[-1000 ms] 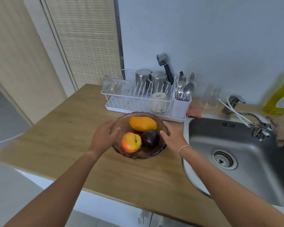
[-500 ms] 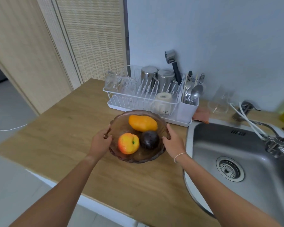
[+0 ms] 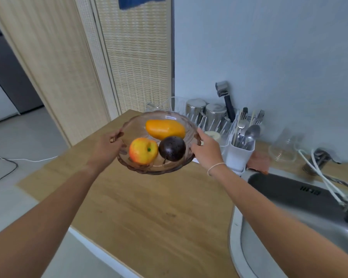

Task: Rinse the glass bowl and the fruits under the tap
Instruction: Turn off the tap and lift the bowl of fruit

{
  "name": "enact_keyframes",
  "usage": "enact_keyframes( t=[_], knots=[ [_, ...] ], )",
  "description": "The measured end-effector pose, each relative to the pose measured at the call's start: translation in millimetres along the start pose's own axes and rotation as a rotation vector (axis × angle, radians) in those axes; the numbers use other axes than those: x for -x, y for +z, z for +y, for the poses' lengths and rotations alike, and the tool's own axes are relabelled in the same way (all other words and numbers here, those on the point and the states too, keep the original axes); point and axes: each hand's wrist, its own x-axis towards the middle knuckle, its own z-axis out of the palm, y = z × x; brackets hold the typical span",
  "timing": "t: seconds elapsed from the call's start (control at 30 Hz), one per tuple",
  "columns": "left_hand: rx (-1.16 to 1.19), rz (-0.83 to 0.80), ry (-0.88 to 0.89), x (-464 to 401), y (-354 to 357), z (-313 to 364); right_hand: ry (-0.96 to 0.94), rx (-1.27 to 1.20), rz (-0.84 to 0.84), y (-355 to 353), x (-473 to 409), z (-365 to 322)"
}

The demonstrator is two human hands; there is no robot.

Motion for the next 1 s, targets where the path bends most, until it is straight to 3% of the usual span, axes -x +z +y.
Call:
enact_keyframes(
  t=[0.13,0.33,0.8,1.0],
  knots=[
    [0.047,-0.027,0.073,-55.9,9.3,37.8,-0.010,0.028,0.074,-20.8,-53.4,-20.1],
    [0.065,-0.052,0.119,-64.7,29.5,50.5,-0.003,0.097,0.096,-38.0,-69.3,-14.7],
    [0.054,-0.463,0.225,-177.6,121.9,63.2,0.323,0.080,0.426,-49.7,-131.6,44.1],
    [-0.051,-0.528,0.260,-194.4,148.1,58.8,0.376,0.098,0.430,-46.8,-137.2,54.8]
  ],
)
